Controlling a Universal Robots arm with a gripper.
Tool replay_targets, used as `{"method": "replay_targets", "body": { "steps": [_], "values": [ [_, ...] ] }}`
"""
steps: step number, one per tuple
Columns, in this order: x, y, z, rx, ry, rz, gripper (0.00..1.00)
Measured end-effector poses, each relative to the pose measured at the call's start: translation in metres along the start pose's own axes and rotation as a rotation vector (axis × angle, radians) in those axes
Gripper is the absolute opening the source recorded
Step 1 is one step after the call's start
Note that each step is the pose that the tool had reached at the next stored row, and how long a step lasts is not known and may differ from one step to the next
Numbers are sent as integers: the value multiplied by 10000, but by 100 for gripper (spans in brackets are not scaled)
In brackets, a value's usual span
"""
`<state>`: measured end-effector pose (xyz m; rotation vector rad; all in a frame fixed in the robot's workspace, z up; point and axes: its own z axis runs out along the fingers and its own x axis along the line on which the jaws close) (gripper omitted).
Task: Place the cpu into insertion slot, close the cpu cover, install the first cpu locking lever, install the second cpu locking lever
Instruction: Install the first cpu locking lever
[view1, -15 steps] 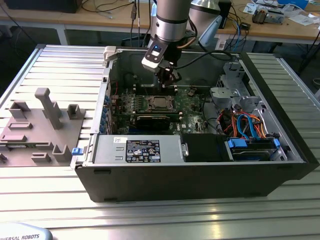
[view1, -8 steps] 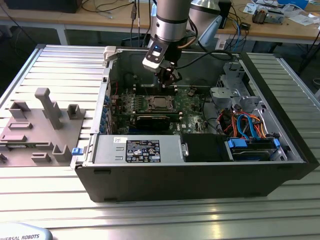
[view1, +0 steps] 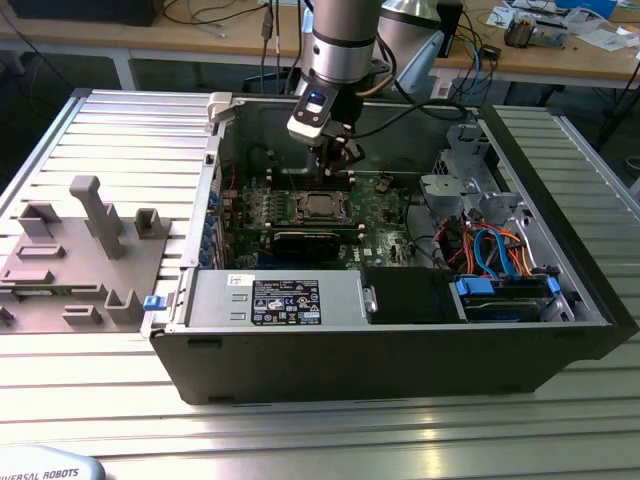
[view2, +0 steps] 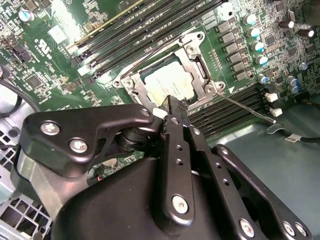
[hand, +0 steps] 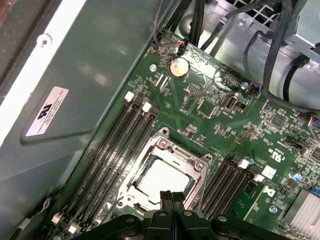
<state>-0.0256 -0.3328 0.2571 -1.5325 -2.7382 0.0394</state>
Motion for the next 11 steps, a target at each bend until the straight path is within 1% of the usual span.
{"method": "replay_targets", "body": {
  "steps": [11],
  "values": [
    [0,0,0,-4,-9,-419,11]
  ]
}}
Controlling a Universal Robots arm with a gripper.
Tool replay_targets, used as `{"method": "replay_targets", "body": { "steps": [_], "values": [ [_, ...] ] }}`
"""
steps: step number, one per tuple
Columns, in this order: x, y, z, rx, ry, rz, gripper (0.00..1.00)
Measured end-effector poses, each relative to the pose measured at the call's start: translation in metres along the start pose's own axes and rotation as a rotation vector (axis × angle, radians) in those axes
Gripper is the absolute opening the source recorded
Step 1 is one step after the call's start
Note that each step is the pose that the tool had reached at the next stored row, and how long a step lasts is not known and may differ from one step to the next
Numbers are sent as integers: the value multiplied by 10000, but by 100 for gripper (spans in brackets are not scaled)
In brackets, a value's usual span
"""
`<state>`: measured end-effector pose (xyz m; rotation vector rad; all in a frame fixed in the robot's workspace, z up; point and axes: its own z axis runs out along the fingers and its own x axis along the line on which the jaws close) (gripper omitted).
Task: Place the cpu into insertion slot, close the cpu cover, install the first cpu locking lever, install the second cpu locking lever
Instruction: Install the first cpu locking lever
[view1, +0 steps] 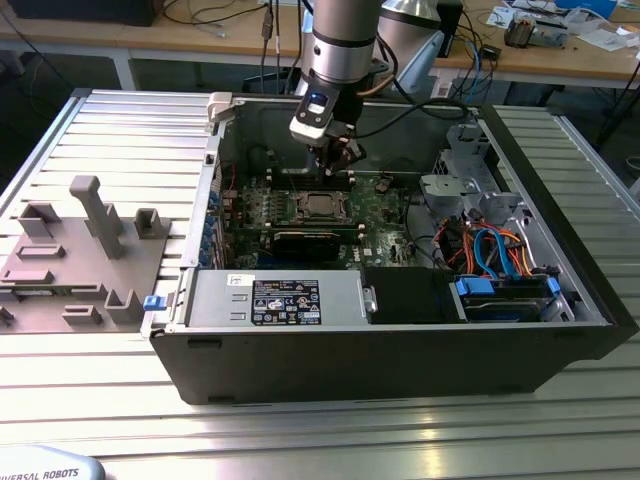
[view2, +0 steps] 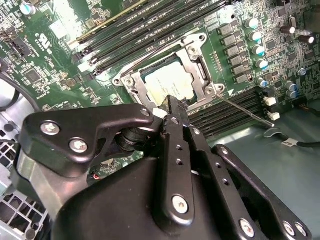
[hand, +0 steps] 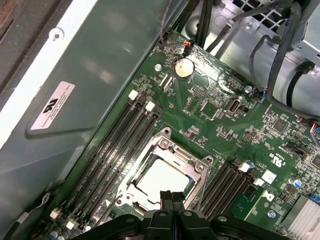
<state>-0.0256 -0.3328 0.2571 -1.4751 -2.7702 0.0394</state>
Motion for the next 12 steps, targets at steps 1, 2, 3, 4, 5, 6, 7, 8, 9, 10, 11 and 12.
{"method": "replay_targets", "body": {
  "steps": [1,2,3,4,5,6,7,8,9,10,11,12],
  "values": [
    [0,0,0,0,-2,-46,11],
    [0,0,0,-1,-2,-81,11],
    [0,0,0,0,-3,-106,11],
    [0,0,0,-1,-4,-151,11],
    [0,0,0,-2,-5,-189,11],
    [0,0,0,-2,-5,-216,11],
    [0,0,0,-2,-6,-267,11],
    [0,0,0,-3,-7,-318,11],
    [0,0,0,-2,-9,-358,11],
    [0,0,0,-3,-10,-387,11],
    [0,0,0,-3,-10,-416,11],
    [0,0,0,-4,-11,-445,11]
  ]
}}
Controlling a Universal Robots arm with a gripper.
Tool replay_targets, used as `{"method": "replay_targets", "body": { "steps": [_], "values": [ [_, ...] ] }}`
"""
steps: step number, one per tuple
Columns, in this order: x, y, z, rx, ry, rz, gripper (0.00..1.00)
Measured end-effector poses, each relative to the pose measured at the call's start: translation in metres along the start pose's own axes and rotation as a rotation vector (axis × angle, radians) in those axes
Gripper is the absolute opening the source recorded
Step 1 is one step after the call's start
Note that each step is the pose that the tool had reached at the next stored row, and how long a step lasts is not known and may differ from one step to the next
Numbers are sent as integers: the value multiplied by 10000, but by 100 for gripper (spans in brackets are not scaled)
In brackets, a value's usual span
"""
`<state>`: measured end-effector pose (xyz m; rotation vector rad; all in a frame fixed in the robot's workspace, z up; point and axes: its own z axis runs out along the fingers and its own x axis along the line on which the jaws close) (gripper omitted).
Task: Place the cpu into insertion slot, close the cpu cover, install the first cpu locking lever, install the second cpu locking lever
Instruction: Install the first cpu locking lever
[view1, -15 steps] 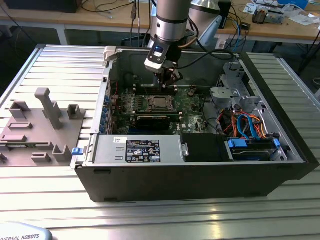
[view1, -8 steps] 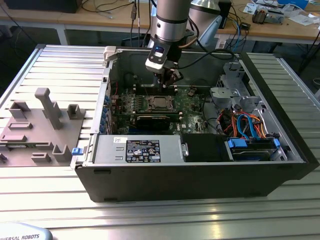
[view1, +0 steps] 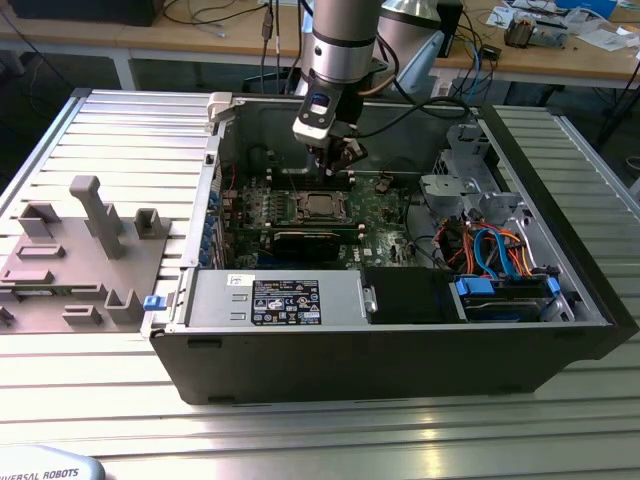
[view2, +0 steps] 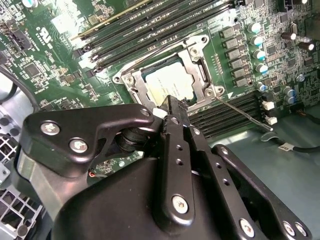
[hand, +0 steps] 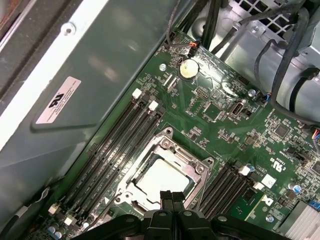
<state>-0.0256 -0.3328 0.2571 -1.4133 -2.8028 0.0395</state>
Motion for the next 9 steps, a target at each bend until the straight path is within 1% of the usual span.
{"method": "replay_targets", "body": {
  "steps": [9],
  "values": [
    [0,0,0,-3,-7,-286,11]
  ]
}}
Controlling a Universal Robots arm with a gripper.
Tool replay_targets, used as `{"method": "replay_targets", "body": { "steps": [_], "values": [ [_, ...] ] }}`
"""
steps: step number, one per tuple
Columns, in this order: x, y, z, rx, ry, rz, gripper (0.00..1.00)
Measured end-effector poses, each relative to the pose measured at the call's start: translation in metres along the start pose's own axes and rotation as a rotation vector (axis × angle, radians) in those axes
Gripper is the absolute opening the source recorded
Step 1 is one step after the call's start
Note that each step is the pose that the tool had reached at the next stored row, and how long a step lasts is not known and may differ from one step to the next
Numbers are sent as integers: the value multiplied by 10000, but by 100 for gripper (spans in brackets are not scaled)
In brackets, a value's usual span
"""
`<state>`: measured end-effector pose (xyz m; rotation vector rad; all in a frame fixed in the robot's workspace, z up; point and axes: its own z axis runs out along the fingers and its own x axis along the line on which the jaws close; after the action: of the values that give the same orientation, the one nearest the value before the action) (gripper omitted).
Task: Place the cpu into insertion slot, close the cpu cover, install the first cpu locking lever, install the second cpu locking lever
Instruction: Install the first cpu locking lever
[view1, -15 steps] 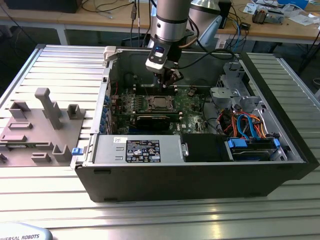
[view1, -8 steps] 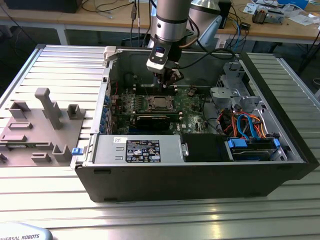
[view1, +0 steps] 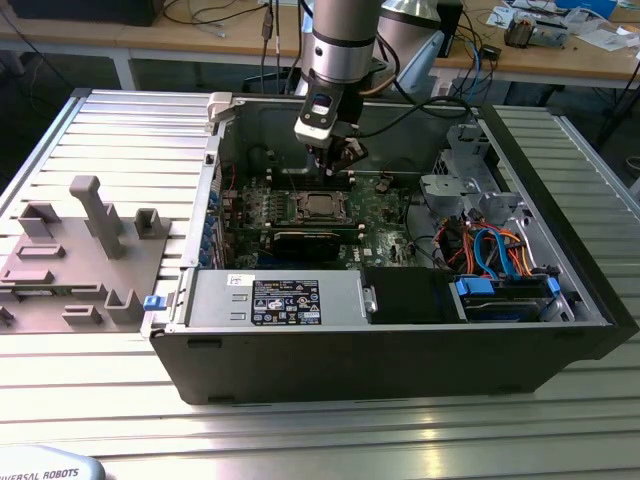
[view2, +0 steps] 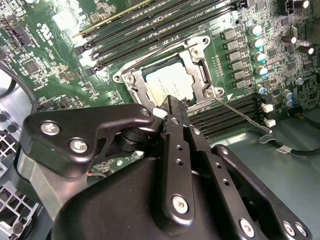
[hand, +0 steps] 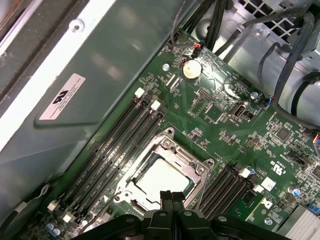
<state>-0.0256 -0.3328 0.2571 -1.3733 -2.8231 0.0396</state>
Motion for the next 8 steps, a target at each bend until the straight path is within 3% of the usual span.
{"method": "replay_targets", "body": {
  "steps": [8],
  "values": [
    [0,0,0,-2,-7,-317,11]
  ]
}}
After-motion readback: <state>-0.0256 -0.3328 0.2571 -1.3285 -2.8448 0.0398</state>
